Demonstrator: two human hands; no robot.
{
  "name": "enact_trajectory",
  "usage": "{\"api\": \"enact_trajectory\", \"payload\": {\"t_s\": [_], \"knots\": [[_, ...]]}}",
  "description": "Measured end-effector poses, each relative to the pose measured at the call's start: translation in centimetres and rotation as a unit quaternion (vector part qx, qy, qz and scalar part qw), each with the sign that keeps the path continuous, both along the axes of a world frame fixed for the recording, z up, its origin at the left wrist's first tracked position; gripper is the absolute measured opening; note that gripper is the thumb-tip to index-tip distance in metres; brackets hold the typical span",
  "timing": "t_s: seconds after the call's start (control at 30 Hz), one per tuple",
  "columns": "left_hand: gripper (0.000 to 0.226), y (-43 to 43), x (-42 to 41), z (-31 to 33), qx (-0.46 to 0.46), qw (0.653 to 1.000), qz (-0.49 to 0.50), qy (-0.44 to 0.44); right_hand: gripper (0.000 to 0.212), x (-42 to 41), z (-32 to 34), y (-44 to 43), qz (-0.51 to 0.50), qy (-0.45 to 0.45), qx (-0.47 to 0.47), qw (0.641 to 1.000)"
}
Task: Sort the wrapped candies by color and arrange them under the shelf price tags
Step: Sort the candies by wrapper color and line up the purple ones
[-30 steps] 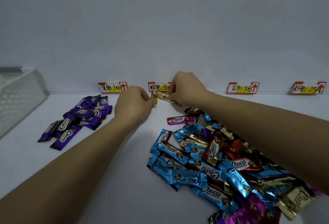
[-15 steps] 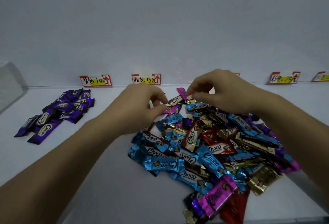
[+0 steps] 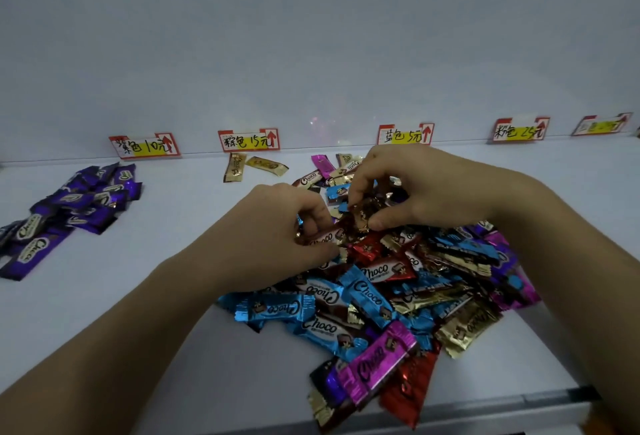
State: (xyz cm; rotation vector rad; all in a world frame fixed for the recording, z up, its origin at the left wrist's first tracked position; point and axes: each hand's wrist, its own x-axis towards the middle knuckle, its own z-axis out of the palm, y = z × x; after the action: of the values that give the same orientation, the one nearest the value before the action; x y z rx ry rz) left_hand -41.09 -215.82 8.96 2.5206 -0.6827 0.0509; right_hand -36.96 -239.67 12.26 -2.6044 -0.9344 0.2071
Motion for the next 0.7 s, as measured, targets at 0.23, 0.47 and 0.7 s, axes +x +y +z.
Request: {"api": "enact_trajectory", "payload": {"t_s": [0.23,0.47,0.7], "knots": [[0.022,2.0,-0.1,1.9,-0.112,0.987,0.095,0.063,0.010,0.5,0.1,0.2,-0.023,0.050,0.250,0.967],[0.030,8.1,3.6,2.4,-0.124,0.952,0.269,0.070,0.011,3.8,0.7,4.9,-0.130,0.124,0.274,0.945],[0.010,10.0,7.5,-1.5,-0.186,0.928,0.323,0.013,0.008,8.2,-0.3,12.1,-0.242,0.194,0.284,0.907]]}}
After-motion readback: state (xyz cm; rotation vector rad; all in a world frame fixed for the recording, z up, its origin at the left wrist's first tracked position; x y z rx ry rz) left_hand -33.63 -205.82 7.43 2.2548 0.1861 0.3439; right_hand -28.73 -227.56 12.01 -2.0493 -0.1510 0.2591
